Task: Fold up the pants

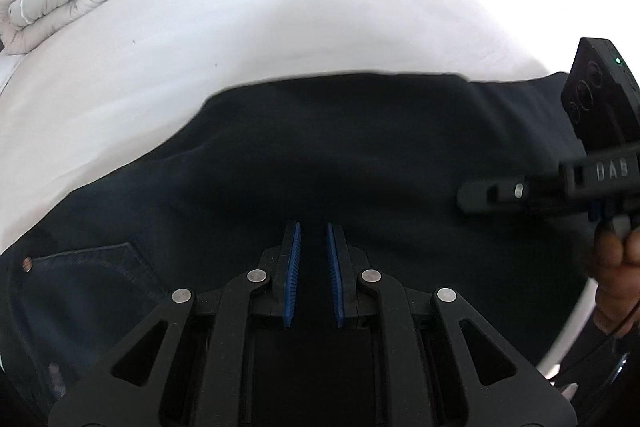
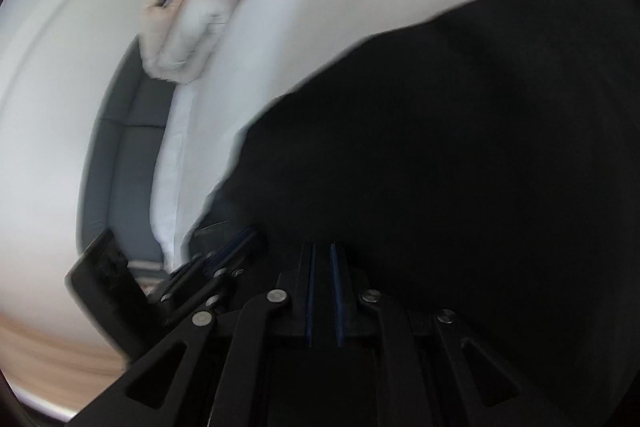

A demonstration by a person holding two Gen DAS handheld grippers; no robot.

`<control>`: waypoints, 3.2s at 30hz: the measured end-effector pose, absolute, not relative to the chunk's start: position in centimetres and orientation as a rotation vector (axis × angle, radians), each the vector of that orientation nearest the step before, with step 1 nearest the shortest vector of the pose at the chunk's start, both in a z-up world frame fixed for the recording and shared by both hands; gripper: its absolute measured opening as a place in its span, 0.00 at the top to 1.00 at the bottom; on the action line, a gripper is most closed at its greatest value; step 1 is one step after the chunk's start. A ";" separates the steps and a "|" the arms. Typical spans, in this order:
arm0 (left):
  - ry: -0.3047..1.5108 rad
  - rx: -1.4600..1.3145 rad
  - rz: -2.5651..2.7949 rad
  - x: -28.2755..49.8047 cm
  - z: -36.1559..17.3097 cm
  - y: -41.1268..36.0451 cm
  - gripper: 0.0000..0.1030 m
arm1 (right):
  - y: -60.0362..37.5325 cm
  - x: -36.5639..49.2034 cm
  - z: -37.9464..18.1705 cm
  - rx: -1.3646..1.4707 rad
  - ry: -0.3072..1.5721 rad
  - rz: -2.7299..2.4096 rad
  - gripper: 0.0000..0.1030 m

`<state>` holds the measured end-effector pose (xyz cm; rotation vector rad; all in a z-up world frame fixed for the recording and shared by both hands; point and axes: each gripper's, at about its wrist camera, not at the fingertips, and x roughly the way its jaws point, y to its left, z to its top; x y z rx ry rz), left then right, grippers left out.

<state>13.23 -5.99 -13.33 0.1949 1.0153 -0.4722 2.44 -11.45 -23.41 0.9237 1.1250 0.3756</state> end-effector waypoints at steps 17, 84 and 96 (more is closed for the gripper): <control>0.956 -0.051 -0.418 11.7 -13.8 1.5 0.87 | -36.0 -7.1 -22.7 1.199 0.613 -0.151 1.00; 0.927 -0.266 -0.423 16.4 -10.4 7.0 0.95 | -41.6 -16.0 -18.8 1.115 0.585 -0.370 0.91; 1.007 -0.342 -0.536 6.9 -14.5 4.2 0.95 | -23.2 -9.1 -21.9 0.935 0.848 0.140 1.00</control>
